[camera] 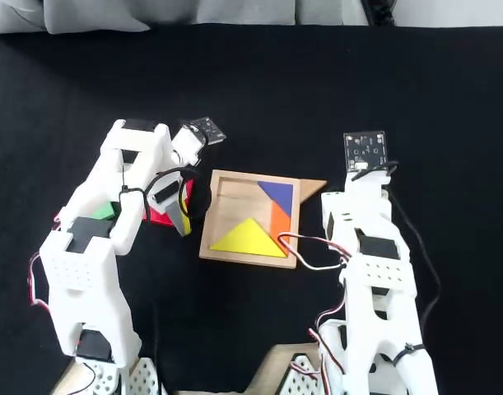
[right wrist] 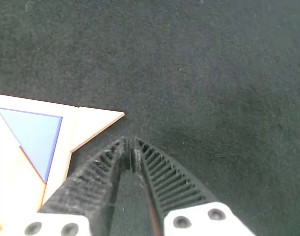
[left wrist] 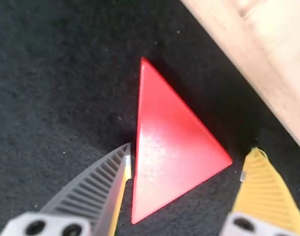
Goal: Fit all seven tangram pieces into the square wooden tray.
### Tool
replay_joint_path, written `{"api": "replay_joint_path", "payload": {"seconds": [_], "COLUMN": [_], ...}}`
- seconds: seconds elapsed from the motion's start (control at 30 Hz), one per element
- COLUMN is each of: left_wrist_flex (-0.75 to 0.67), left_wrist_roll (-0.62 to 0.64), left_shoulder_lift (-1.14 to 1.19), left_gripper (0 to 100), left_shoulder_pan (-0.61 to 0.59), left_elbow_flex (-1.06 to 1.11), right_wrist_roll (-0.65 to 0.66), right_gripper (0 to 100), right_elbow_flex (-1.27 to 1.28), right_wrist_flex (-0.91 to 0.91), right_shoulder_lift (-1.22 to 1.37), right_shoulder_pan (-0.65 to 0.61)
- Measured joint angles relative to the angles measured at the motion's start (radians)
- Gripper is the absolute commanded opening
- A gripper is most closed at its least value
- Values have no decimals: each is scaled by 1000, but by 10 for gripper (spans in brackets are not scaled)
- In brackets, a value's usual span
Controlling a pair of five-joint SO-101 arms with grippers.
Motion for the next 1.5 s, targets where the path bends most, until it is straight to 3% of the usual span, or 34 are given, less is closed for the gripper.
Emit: {"api": "replay_joint_path", "payload": {"seconds": [0.27, 0.53, 1.13, 1.5], "left_wrist_flex": [0, 8, 32, -28], "left_wrist_roll": [-12, -35, -34, -29], "left_shoulder_lift": [0, -3, -91, -270], "left_gripper": [343, 164, 159, 159], "left_shoulder_pan": [0, 0, 3, 41], "left_elbow_flex": [0, -3, -5, 198], "right_wrist_roll": [0, 0, 0, 0], "right_gripper": [21, 21, 21, 21], "right_elbow_flex": [0, 0, 0, 0], "right_wrist_flex": [0, 0, 0, 0], "right_shoulder_lift": [0, 0, 0, 0], "right_shoulder_pan": [0, 0, 0, 0]}}
